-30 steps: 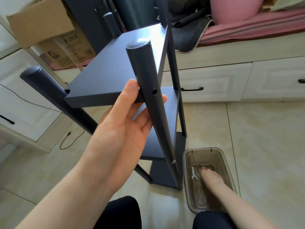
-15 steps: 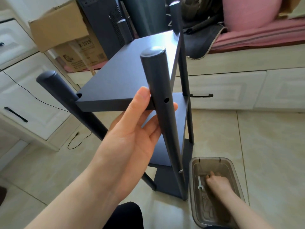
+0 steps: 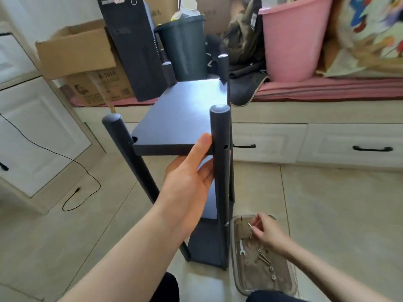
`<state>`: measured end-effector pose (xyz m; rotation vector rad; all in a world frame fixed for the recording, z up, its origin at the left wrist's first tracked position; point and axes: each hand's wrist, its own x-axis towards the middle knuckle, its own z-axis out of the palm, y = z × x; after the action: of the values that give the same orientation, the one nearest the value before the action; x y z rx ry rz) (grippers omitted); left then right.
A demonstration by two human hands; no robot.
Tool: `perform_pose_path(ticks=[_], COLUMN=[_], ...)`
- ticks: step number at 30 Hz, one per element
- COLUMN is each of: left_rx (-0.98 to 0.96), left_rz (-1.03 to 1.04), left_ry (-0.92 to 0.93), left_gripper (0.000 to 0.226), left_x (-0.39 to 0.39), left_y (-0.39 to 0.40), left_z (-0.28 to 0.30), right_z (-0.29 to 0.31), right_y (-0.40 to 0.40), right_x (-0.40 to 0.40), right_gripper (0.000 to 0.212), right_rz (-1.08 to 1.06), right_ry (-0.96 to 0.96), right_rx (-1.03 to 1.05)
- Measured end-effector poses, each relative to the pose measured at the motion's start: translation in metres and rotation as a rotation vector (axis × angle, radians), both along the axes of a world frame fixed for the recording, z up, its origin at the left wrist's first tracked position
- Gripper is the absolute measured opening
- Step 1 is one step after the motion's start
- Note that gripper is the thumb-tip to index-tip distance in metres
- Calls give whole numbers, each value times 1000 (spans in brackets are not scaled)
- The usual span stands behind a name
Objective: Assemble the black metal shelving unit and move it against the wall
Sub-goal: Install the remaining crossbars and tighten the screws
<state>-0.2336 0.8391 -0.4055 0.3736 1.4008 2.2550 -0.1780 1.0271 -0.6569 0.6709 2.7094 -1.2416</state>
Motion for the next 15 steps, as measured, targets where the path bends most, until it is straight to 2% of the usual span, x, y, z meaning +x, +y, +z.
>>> perform_pose_path(ticks=[3, 8, 12, 15], left_rx=[-41, -68, -24, -18], left_rz=[-20, -31, -29, -100], left_ry=[-7, -16, -68, -56], left_gripper=[59, 59, 62, 58], left_x=[1, 0, -2, -8], left_y=[-4, -8, -9, -12], left_z=[4, 8, 11, 12], right_z=[79, 199, 256, 277], right_y=[-4, -26, -43, -51], right_x=[13, 35, 46, 50], right_gripper=[7, 5, 6, 3], right_rz=[-80, -69, -116, -173], right_ry=[190, 394, 483, 554], right_rx=[-228, -501, -613, -616])
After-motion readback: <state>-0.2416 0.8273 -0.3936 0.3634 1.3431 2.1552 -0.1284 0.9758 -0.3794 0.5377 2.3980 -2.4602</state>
